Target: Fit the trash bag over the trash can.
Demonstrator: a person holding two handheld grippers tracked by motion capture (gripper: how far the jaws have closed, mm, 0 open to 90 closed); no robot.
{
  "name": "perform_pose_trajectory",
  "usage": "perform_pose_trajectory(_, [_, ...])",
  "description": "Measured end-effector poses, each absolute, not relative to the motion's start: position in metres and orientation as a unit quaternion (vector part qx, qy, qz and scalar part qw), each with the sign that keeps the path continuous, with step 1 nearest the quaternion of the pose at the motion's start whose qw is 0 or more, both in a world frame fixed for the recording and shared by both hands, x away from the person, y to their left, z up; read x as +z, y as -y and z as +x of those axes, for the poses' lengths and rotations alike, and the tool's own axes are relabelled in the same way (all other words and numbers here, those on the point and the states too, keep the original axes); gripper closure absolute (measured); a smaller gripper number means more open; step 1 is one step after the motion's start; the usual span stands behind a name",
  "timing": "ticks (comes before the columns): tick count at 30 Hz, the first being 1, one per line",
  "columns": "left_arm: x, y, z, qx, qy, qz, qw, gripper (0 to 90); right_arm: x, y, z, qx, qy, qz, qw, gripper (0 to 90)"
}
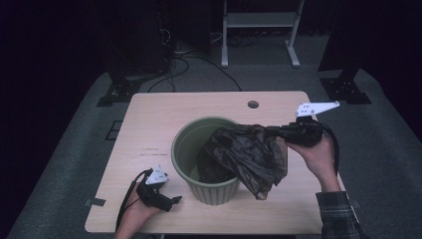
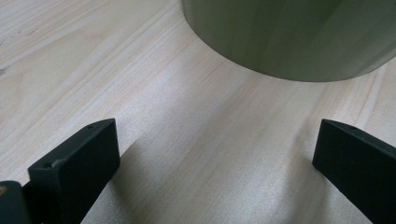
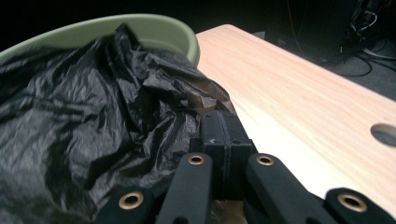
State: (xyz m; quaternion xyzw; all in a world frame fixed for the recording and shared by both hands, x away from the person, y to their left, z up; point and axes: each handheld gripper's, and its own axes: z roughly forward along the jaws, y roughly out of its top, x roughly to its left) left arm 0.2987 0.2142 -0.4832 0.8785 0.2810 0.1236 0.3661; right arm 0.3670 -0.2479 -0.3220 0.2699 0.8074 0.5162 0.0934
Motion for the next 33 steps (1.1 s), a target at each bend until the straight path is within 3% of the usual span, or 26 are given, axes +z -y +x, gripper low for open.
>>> perform_pose_trajectory(15, [-0.483, -0.216, 0.298, 0.12, -0.278, 0.879, 0.368, 0.0, -0.294, 0.186, 0.403, 0.533, -0.807, 0.236, 0.097, 89.8])
perform_pose_trajectory(27, [-0.483, -0.217, 0.298, 0.122, -0.276, 0.879, 0.368, 0.0, -0.302, 0.155, 0.432, 0.528, -0.81, 0.239, 0.09, 88.9])
perform_pose_trajectory(33, [-0.483, -0.217, 0.298, 0.121, -0.276, 0.88, 0.369, 0.0, -0.303, 0.172, 0.429, 0.529, -0.801, 0.263, 0.098, 49.7])
